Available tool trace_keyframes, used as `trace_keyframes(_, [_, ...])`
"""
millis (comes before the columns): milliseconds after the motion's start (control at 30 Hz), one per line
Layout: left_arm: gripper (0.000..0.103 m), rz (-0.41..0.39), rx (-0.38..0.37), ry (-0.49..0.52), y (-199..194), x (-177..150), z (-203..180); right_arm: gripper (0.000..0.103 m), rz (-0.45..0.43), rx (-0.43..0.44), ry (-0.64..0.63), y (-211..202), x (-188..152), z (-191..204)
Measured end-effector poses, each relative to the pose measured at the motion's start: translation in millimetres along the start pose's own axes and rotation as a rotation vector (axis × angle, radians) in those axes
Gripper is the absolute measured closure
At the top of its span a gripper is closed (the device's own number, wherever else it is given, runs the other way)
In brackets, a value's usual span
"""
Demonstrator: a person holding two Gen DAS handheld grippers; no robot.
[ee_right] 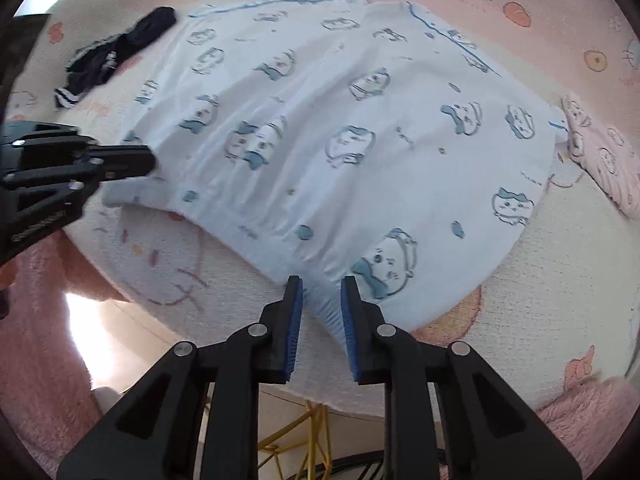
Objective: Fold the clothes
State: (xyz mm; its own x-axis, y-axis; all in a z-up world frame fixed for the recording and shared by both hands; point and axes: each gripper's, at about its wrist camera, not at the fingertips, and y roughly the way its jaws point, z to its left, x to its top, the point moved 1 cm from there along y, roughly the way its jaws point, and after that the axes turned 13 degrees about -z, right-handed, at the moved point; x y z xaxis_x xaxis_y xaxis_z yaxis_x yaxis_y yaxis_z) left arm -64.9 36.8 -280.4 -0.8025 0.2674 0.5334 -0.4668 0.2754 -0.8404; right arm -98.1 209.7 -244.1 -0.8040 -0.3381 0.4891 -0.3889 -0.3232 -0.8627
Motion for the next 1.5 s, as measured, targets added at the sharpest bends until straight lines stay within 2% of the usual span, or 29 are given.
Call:
trace_keyframes(33, [0.102,0.001,-0.04,0.002,-2.5,0.0,-2.5,0.063,-0.003,0.031,-0.017,-2.6,0.7,6.0])
trace_keyframes(67, [0.1,0.002,-0.072,0.011,-4.4,-1.8,-6.2,0.056,-0.004,0.026,-0.049,-1.3,0.4,12.1])
trace_keyframes(100, [0.09,0.003,-0.099,0.023,-5.8,-3.8,-10.4,0.047,-0.006,0.006,-0.085,1.7,-0.3,17.8])
trace_keyframes(133, [0.08,0.007,-0.099,0.051,-4.8,-6.9,-16.6,0.047,-0.007,-0.013,-0.121,4.7,-1.0,23.5])
trace_keyframes(167, [0.055,0.015,-0.096,0.077,-1.9,-9.4,-21.7,0.047,-0.004,-0.035,-0.142,9.2,-1.6,26.1])
trace_keyframes(200, [0.05,0.026,-0.095,0.093,1.8,-12.3,-26.1,0.047,0.002,-0.058,-0.151,14.7,-2.1,26.5])
trace_keyframes(267, [0.05,0.027,-0.08,0.114,10.8,-12.4,-28.7,0.049,0.008,-0.1,-0.173,24.1,-3.1,27.1])
trace_keyframes(333, [0.051,0.017,-0.036,0.136,15.0,-15.9,-29.6,0.075,-0.005,-0.144,-0.201,25.8,-2.8,26.0])
trace_keyframes(367, [0.059,0.013,-0.019,0.142,16.2,-16.9,-29.3,0.078,-0.009,-0.144,-0.19,24.5,-1.5,23.0])
trace_keyframes(400, [0.081,0.003,-0.009,0.136,15.3,-15.9,-27.3,0.094,-0.011,-0.129,-0.164,22.6,0.0,18.8])
trace_keyframes(433, [0.088,-0.012,-0.007,0.12,12.9,-13.4,-24.2,0.097,-0.015,-0.117,-0.136,20.7,1.8,14.3])
trace_keyframes(467, [0.089,-0.034,-0.01,0.098,9.2,-10.1,-21.0,0.097,-0.02,-0.107,-0.106,18.9,3.8,9.6])
trace_keyframes(533, [0.101,-0.076,0.018,0.089,1.6,-3.1,-16.7,0.098,-0.03,-0.086,-0.046,15.2,7.7,0.1])
trace_keyframes(667, [0.102,-0.123,0.005,0.042,-8.4,10.1,-0.3,0.099,-0.068,-0.08,0.032,9.2,18.9,-12.3])
trace_keyframes(800, [0.101,-0.068,-0.118,0.051,-7.9,7.5,-7.8,0.099,-0.073,-0.061,0.043,10.0,25.2,-16.9])
trace_keyframes(833, [0.099,-0.061,-0.141,0.06,-5.7,4.7,-15.3,0.099,-0.074,-0.057,0.048,9.9,24.8,-19.5])
trace_keyframes(867, [0.085,-0.05,-0.148,0.072,-1.4,-0.7,-29.4,0.099,-0.075,-0.053,0.053,9.8,24.3,-22.1])
trace_keyframes(900, [0.057,-0.042,-0.127,0.093,2.0,-3.3,-35.0,0.098,-0.076,-0.049,0.058,9.7,23.8,-24.6])
trace_keyframes(933, [0.048,-0.034,-0.107,0.115,5.5,-5.9,-40.1,0.098,-0.078,-0.048,0.066,8.4,22.0,-28.0])
trace_keyframes(967, [0.047,-0.028,-0.094,0.132,8.4,-8.3,-41.9,0.098,-0.08,-0.048,0.075,6.2,19.0,-31.8])
trace_keyframes(1033, [0.047,-0.039,-0.063,0.15,9.9,-10.9,-42.3,0.098,-0.087,-0.044,0.093,1.9,16.5,-41.0])
trace_keyframes(1067, [0.057,-0.045,-0.045,0.158,10.5,-11.8,-42.2,0.098,-0.091,-0.042,0.1,-5.7,11.9,-50.2])
trace_keyframes(1100, [0.097,-0.056,-0.015,0.164,10.5,-10.9,-40.9,0.098,-0.094,-0.039,0.1,-9.7,9.7,-54.2])
trace_keyframes(1200, [0.099,-0.114,0.04,0.161,6.0,-3.4,-35.3,0.098,-0.113,-0.046,0.085,-9.4,12.6,-50.3])
trace_keyframes(1367, [0.099,-0.235,0.16,0.169,-5.6,14.6,-26.1,0.098,-0.242,-0.113,0.008,-10.6,29.8,-30.4])
trace_keyframes(1433, [0.099,-0.211,0.161,0.202,4.8,12.9,-24.1,0.098,-0.265,-0.139,-0.028,-6.1,32.3,-25.4])
trace_keyframes(1500, [0.099,-0.143,0.124,0.217,18.9,5.6,-25.6,0.098,-0.175,-0.134,-0.041,10.2,25.8,-26.1])
